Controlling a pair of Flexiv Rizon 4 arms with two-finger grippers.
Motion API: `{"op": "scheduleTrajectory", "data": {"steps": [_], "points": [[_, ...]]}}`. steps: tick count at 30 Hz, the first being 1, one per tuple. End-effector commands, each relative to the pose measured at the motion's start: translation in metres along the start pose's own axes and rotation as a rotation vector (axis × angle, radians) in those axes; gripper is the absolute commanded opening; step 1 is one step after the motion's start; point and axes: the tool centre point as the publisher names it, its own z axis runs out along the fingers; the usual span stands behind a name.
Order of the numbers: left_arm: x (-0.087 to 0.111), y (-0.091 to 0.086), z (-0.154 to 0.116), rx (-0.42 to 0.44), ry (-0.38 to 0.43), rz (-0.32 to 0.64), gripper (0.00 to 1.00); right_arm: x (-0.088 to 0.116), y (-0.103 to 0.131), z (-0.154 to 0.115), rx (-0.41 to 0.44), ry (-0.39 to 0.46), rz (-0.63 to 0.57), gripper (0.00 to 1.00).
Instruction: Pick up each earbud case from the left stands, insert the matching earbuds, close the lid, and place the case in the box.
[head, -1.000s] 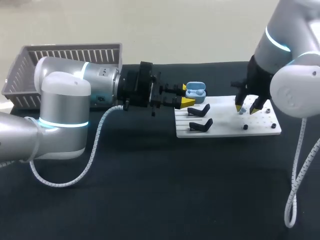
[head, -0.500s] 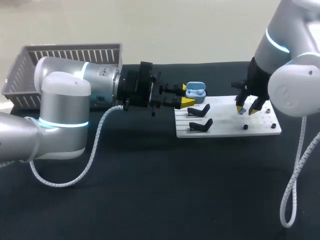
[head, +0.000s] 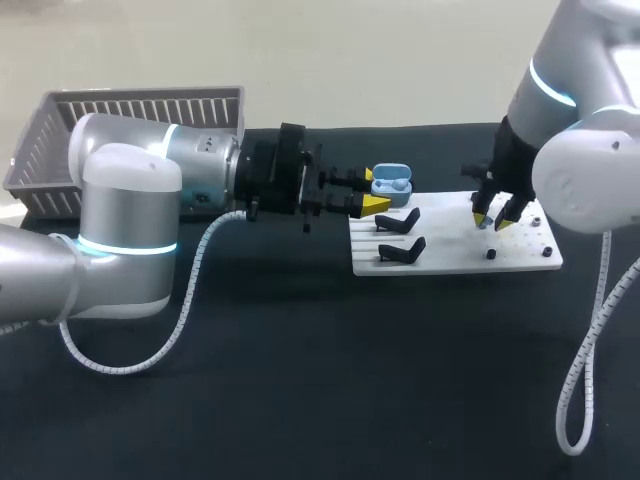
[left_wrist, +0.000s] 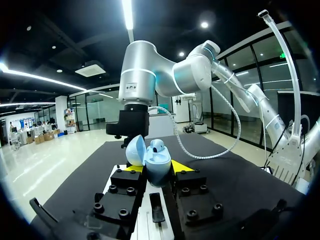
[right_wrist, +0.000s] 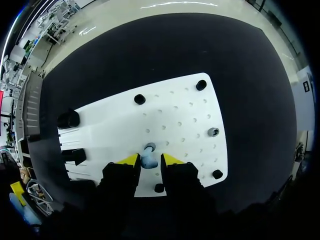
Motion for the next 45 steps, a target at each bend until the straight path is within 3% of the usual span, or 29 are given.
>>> {"op": "scheduleTrajectory", "data": {"steps": [1, 5, 9, 16, 33, 40, 45], "points": [[0.001, -0.002, 0.000, -0.006, -0.002, 0.003, 0.00, -0.001, 0.001, 0.001, 0.002, 0.002, 0.001, 0.26], [0.001, -0.002, 0.000, -0.006, -0.002, 0.003, 0.00, -0.001, 0.001, 0.002, 0.003, 0.004, 0.001, 0.21], [0.001, -0.002, 0.000, -0.006, -0.002, 0.003, 0.00, -0.001, 0.001, 0.002, 0.004, 0.005, 0.002, 0.00], [0.001, -0.002, 0.000, -0.006, -0.002, 0.003, 0.00, 0.005, 0.000, -0.012, 0.007, 0.001, 0.004, 0.00], [0.001, -0.002, 0.000, -0.006, -0.002, 0.003, 0.00, 0.049, 0.005, -0.107, -0.005, -0.100, -0.170, 0.00], [0.001, -0.002, 0.000, -0.006, -0.002, 0.003, 0.00, 0.062, 0.024, -0.132, 0.038, -0.066, -0.281, 0.00], [0.001, -0.002, 0.000, -0.006, -0.002, 0.003, 0.00, 0.064, 0.027, -0.135, 0.043, -0.058, -0.290, 0.00]]}}
